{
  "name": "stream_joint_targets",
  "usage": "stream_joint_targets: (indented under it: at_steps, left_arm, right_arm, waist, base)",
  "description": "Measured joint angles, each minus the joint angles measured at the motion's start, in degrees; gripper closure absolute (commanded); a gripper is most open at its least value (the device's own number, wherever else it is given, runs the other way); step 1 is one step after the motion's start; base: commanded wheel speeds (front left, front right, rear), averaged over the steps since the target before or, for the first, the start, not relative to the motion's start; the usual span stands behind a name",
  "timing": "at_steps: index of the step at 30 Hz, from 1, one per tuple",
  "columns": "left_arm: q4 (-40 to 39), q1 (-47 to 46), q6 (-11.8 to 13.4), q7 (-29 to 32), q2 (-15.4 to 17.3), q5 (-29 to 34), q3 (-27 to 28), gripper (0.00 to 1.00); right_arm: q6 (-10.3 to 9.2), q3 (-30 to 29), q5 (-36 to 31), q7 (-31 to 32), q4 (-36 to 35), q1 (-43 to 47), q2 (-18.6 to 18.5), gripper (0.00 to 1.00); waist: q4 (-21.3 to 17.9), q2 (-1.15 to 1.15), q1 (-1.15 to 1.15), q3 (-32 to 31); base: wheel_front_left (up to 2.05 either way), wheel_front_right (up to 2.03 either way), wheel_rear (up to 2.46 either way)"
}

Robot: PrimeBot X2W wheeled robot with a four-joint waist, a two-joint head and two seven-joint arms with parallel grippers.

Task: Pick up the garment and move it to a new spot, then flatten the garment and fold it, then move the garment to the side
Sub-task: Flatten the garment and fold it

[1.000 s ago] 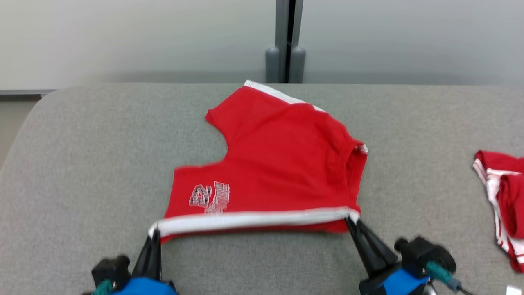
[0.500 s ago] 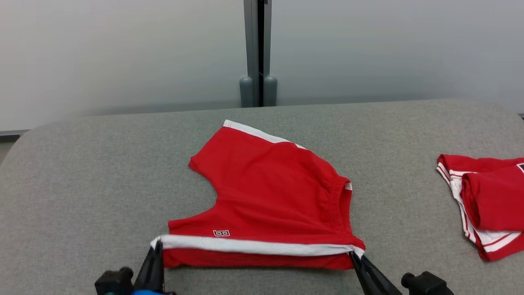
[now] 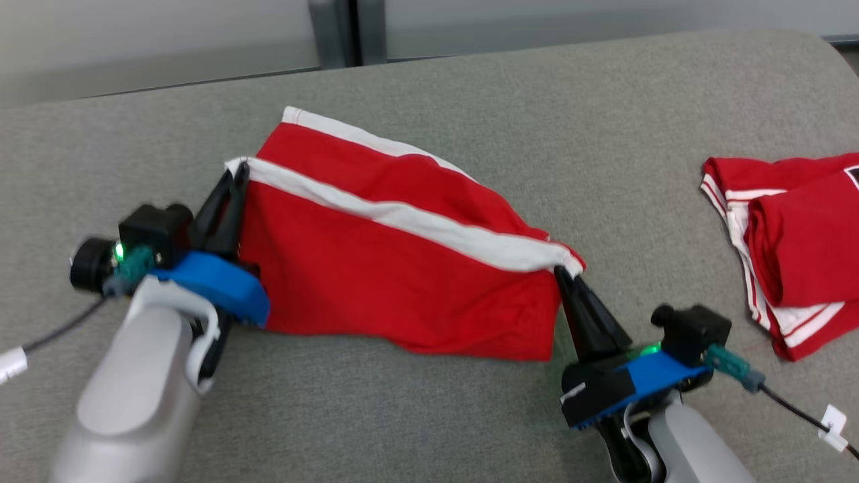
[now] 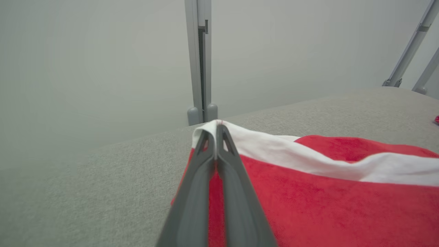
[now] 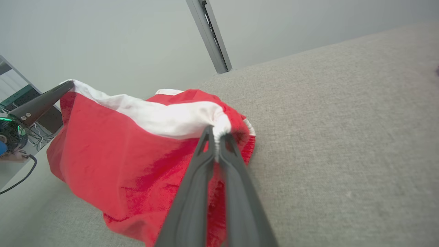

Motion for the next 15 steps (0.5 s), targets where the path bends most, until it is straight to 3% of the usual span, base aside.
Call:
stream_joint_targets:
  at_steps: [8, 15]
  left_arm:
    - [4.48, -13.71, 0.0, 2.65, 7.23, -7.79, -10.4, 1.0]
    - [7.97, -22.46, 0.0, 2.87, 10.53, -11.38, -16.15, 1.0]
  right_arm:
    - [0.0, 3.42, 6.82, 0.0, 0.53, -7.27, 0.31, 1.0]
    - [0.0, 2.45, 10.22, 0.0, -0.94, -11.5, 0.37, 1.0]
  waist:
    - [-2.94, 0.0, -0.01, 5.89]
    - [-4.84, 0.01, -0.01, 9.8]
  base:
    - [0.0, 0.0, 0.0]
    - [0.0, 0.0, 0.0]
